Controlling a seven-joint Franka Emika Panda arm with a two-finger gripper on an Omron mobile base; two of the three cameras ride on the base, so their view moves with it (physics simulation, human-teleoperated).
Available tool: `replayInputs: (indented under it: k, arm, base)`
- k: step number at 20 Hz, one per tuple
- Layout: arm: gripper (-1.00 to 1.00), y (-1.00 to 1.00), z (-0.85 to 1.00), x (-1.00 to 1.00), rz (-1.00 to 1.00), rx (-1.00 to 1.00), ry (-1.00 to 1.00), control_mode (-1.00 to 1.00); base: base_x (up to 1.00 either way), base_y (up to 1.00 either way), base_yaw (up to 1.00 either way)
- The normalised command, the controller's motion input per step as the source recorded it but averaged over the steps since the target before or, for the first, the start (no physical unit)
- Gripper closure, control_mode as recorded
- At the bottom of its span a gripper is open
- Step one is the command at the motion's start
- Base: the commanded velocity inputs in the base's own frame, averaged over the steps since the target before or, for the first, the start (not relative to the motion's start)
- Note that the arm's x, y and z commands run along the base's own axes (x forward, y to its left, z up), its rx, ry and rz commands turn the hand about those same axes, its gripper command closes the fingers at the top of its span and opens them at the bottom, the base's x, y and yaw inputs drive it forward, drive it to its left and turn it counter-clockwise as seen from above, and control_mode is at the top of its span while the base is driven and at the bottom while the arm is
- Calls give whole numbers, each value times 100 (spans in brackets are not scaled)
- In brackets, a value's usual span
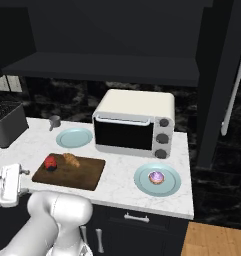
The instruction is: From the different types of pastries on the counter, select a croissant and place it on the cutting board. Then retrieve a jar of jam from the cabinet and place it alongside the croissant on the cutting board.
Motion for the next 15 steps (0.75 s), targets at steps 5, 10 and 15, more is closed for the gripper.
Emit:
replayInputs:
  k: [5,10,15]
  arm:
    - [-100,-26,51,-100,0,0,-29,-100]
    - [-100,-12,73,-55,0,0,-21,-100]
    - [-100,0,90,5,0,0,-23,-100]
  base:
    - [0,0,0]
    - [0,0,0]
    - [0,0,0]
